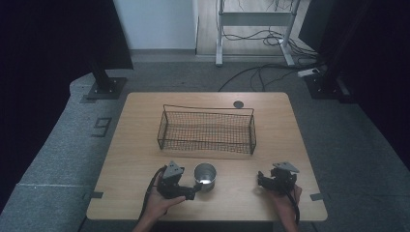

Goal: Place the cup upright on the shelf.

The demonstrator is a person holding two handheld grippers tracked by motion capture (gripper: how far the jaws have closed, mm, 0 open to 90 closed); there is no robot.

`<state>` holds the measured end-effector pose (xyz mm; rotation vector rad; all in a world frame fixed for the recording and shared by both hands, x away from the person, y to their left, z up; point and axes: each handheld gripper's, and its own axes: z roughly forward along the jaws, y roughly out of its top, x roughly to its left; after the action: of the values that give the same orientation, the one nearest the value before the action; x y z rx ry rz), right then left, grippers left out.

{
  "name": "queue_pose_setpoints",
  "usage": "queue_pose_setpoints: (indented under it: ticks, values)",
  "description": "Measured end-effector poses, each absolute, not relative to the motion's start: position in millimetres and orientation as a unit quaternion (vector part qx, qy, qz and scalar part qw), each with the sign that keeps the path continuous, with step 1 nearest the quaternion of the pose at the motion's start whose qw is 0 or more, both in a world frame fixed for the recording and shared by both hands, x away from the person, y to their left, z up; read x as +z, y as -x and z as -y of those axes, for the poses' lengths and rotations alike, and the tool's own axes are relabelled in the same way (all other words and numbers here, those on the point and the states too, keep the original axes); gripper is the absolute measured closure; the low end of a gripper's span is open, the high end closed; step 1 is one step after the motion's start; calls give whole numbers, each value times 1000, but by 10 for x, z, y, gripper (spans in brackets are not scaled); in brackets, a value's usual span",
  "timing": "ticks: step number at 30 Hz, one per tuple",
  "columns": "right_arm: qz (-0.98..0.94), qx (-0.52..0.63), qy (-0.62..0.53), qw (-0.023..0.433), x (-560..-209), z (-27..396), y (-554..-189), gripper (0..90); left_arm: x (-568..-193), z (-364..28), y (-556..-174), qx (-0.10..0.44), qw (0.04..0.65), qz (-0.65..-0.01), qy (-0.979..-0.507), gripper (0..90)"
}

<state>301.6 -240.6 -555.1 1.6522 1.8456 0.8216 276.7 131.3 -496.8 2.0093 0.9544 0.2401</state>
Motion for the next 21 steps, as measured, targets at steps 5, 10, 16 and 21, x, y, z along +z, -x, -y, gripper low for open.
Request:
queue_pose_setpoints:
  ticks: [5,10,16,21]
  values:
    - [-682,304,-611,263,-5551,2406,-3016,121,-4958,-1221,-2773,98,434,-376,-813,58]
    - [-682,304,-611,263,-5551,2406,-3016,121,-4966,-1161,-2790,96,431,-374,-815,55]
    - [-682,304,-611,263,-5551,2406,-3015,121,-4984,-1083,-2841,97,424,-373,-820,55]
    - [-682,304,-611,263,-5551,2406,-3016,121,-5025,-986,-2879,103,413,-370,-826,53]
